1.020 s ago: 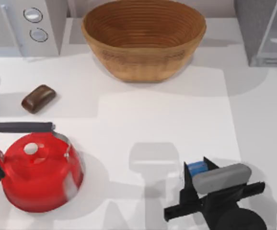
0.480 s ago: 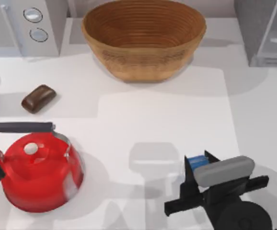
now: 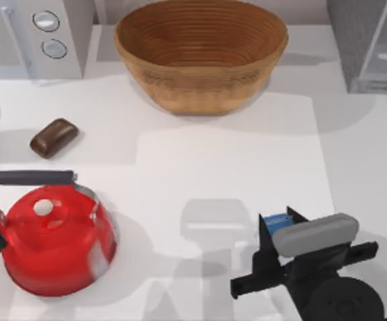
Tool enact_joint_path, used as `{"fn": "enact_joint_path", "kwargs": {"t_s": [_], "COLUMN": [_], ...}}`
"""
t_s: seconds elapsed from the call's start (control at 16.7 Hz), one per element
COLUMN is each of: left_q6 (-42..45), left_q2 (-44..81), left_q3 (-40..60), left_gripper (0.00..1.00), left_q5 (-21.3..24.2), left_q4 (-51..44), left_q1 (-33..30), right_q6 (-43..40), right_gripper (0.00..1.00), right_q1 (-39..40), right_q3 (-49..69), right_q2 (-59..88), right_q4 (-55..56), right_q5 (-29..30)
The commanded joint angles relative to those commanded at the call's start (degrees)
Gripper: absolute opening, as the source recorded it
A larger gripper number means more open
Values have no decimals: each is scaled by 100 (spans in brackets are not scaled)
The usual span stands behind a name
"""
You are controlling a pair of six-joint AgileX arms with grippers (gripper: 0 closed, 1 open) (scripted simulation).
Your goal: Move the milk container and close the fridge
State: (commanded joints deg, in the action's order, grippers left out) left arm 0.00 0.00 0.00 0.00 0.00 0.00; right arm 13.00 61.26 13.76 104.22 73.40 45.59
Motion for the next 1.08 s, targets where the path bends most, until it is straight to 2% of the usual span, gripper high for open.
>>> {"fn": "enact_joint_path", "kwargs": {"t_s": [0.12, 0.3, 0.84, 1.08], "left_q6": [0, 0, 0, 0], "left_q2": [0, 0, 0, 0], "left_q3": [0, 0, 0, 0], "left_gripper": [100, 100, 100, 100], "left_q5": [0, 0, 0, 0], "left_q4": [0, 0, 0, 0], "left_q1": [0, 0, 0, 0], "right_q6": [-28, -150, -872, -1142], "right_gripper": [0, 0, 0, 0], "right_q1": [-186, -905, -4681, -5818], "right_q3": [32, 117, 595, 807], "right_q2": [-53, -224, -1249, -1687], "right_q4": [-26, -151, -751, -919], "right_q5": [-156, -696, -3260, -4123]}}
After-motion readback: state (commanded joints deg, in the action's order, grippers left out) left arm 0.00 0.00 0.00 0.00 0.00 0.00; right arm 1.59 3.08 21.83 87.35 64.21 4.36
